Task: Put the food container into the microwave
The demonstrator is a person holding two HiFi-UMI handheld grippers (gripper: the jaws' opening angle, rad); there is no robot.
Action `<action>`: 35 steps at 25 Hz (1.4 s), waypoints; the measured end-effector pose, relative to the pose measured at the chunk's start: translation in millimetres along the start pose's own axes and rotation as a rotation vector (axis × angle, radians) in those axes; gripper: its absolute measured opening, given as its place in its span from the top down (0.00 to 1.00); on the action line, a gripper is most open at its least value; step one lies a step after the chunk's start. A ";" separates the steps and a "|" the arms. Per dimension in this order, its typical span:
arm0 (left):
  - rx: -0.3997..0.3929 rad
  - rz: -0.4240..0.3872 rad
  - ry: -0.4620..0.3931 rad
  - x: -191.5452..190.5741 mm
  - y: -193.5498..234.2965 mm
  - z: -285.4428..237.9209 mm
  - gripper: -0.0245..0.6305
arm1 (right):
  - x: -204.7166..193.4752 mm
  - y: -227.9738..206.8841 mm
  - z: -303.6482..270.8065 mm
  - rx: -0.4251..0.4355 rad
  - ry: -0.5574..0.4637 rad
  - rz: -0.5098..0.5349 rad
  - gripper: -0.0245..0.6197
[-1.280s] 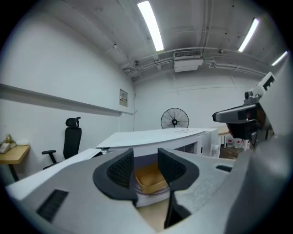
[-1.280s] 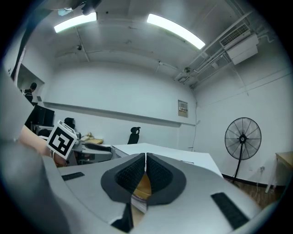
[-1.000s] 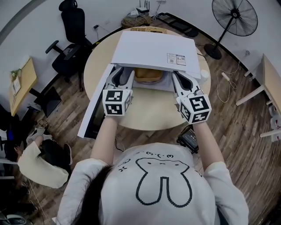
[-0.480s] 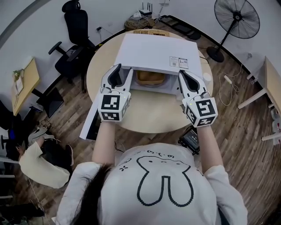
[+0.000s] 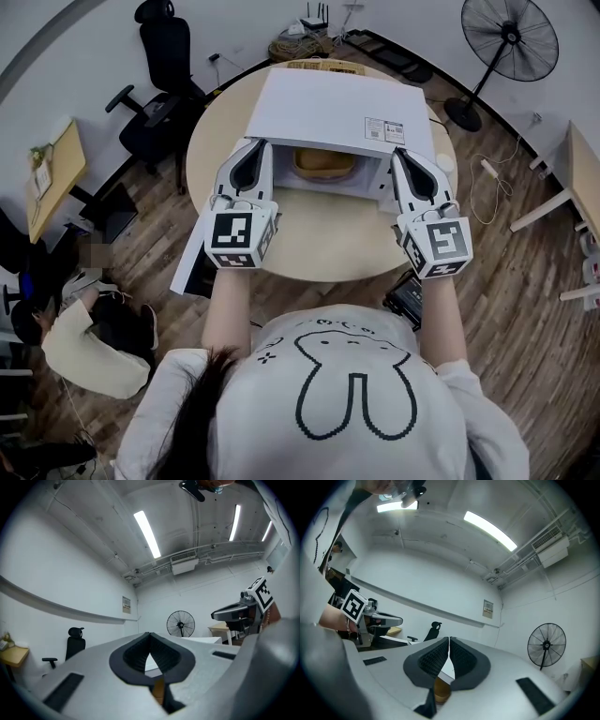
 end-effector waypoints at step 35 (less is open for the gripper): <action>-0.038 -0.003 -0.042 2.3 0.9 -6.0 0.95 | -10.7 0.5 10.0 0.032 0.013 0.003 0.91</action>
Point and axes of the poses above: the fingertips, and each gripper's own axes: z backward along the fingers, y to its left, x out of its top, the point moved 2 cm from there along z, backward along the fingers, and after that the axes turned 9 degrees about -z, right-handed, at the moved point
